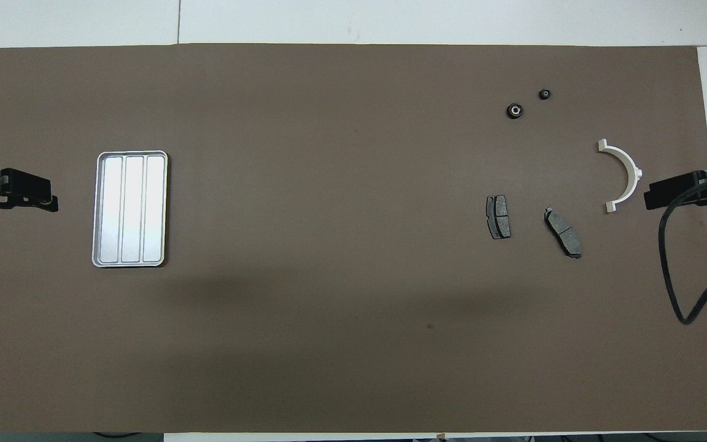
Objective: Pick bearing gear from pile to tray
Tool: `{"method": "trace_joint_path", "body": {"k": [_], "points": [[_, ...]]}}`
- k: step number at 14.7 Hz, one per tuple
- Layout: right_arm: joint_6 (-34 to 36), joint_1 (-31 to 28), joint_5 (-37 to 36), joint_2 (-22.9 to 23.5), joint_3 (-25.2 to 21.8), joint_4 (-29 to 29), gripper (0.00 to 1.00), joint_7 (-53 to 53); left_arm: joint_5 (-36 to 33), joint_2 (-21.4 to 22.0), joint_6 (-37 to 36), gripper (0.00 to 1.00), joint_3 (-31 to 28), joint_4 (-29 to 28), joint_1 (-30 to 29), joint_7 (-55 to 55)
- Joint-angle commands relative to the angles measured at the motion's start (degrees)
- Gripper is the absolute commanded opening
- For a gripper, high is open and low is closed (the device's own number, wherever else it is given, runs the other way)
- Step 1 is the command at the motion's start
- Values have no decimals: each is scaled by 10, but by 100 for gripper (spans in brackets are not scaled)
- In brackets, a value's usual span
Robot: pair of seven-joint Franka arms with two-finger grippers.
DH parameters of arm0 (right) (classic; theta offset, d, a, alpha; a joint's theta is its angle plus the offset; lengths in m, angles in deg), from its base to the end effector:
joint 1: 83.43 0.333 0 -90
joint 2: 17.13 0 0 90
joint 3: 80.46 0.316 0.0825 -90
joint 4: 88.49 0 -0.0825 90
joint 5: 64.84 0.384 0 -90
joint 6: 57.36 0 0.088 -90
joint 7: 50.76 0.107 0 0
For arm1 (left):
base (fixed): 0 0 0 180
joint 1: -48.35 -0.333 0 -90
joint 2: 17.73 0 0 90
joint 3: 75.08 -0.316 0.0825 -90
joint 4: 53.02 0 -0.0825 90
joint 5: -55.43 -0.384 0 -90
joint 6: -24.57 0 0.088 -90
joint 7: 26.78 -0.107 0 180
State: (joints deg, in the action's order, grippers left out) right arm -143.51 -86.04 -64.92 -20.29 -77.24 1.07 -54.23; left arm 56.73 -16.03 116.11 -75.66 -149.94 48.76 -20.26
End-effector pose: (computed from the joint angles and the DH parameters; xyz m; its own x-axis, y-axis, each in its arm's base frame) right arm 0.5305 0.0064 0.6521 0.9975 0.0710 -0.0047 0.0710 -0.9975 0.0042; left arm 0.5440 -0.0007 0.5861 0.9909 0.1170 -0.0664 0.1183 -0.9929 0.0155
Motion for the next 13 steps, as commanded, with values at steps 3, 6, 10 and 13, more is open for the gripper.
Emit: {"method": "trace_joint_path", "body": {"k": [3,6,10,13], "points": [[-11,2,-12,-7,0,10,100,-7,4,13,-7,100,0,-6,-1,-3],[-13,3,-22,3,0,5,100,-37,4,13,-7,100,0,-6,-1,-3],[32,31,-93,105,3,-116,100,-62,4,12,-7,100,0,-6,-1,-3],[43,25,-65,209,1,-239,100,-59,4,12,-7,100,0,-6,-1,-3]]}}
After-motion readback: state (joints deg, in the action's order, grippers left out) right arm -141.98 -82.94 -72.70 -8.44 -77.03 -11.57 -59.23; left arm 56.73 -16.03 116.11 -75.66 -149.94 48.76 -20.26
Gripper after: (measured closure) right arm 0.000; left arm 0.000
